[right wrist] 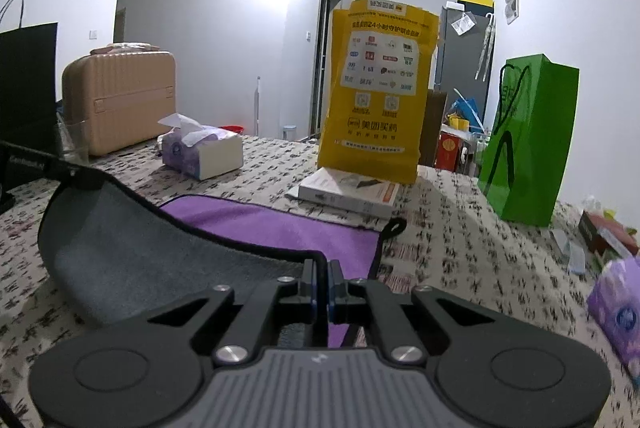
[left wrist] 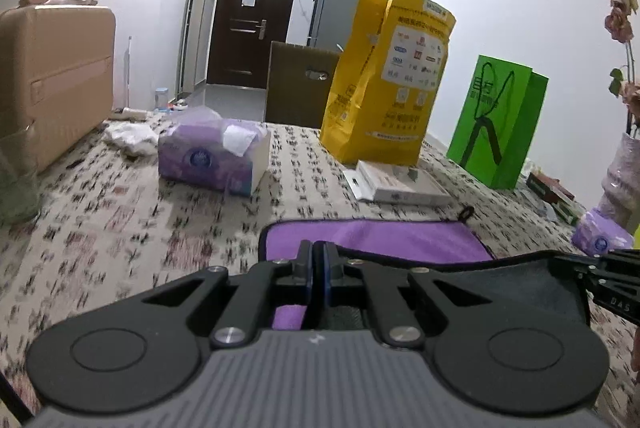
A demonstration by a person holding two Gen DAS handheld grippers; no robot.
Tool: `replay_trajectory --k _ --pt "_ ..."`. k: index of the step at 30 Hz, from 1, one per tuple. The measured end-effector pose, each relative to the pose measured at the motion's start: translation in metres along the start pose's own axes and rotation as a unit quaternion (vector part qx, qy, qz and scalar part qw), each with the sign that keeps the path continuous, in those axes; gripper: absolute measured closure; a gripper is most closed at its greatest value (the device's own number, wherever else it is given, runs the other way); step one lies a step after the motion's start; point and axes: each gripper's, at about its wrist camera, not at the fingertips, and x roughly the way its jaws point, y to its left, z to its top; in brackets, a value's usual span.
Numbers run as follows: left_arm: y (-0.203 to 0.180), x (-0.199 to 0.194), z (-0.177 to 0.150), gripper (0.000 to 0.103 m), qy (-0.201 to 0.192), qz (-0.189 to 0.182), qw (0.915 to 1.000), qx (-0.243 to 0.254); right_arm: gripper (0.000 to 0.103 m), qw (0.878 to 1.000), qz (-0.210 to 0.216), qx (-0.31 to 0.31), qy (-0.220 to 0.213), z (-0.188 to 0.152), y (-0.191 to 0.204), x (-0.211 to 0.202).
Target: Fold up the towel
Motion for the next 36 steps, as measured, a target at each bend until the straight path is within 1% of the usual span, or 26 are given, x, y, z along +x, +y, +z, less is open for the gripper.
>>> replay_trajectory --k 5,10,13,18,24,29,30,31,33,35,36 --pt "0.004 0.022 0.015 0.097 0.001 0.002 1.0 0.004 0.098 1.0 0.001 0.012 0.004 0.014 -0.015 0.024" --pt "0.01 0.048 0.027 0.097 0.015 0.003 0.9999 0.007 0.098 0.999 0.013 0.031 0.015 0.026 -0.032 0.056" --pt "0.018 0.068 0.031 0.097 0.029 0.004 0.9996 -0.006 0.098 0.999 0.02 0.04 0.021 0.032 -0.041 0.077" --pt "0.027 0.094 0.039 0.097 0.04 0.004 0.9989 -0.022 0.098 0.999 0.015 0.029 0.019 0.04 -0.045 0.101" --pt "0.033 0.126 0.044 0.097 0.062 0.005 0.9973 -0.037 0.098 0.998 0.014 0.033 0.049 0.043 -0.054 0.135" --pt "0.036 0.142 0.038 0.097 0.079 0.011 0.9961 -0.039 0.097 0.997 0.01 0.037 0.072 0.036 -0.057 0.155" --pt "0.036 0.144 0.036 0.096 0.082 0.009 0.9959 -0.037 0.095 0.997 0.002 0.035 0.074 0.034 -0.057 0.158" --pt "0.037 0.145 0.035 0.095 0.086 0.011 0.9956 -0.036 0.091 0.997 -0.007 0.032 0.074 0.032 -0.056 0.16" --pt "0.038 0.146 0.032 0.092 0.089 0.011 0.9953 -0.036 0.09 0.997 -0.011 0.03 0.075 0.03 -0.056 0.161" --pt "0.038 0.143 0.032 0.085 0.091 0.013 0.9953 -0.032 0.083 0.997 -0.015 0.032 0.074 0.031 -0.057 0.161" --pt "0.037 0.141 0.033 0.075 0.088 0.013 0.9956 -0.03 0.081 0.997 -0.018 0.03 0.074 0.032 -0.057 0.16"
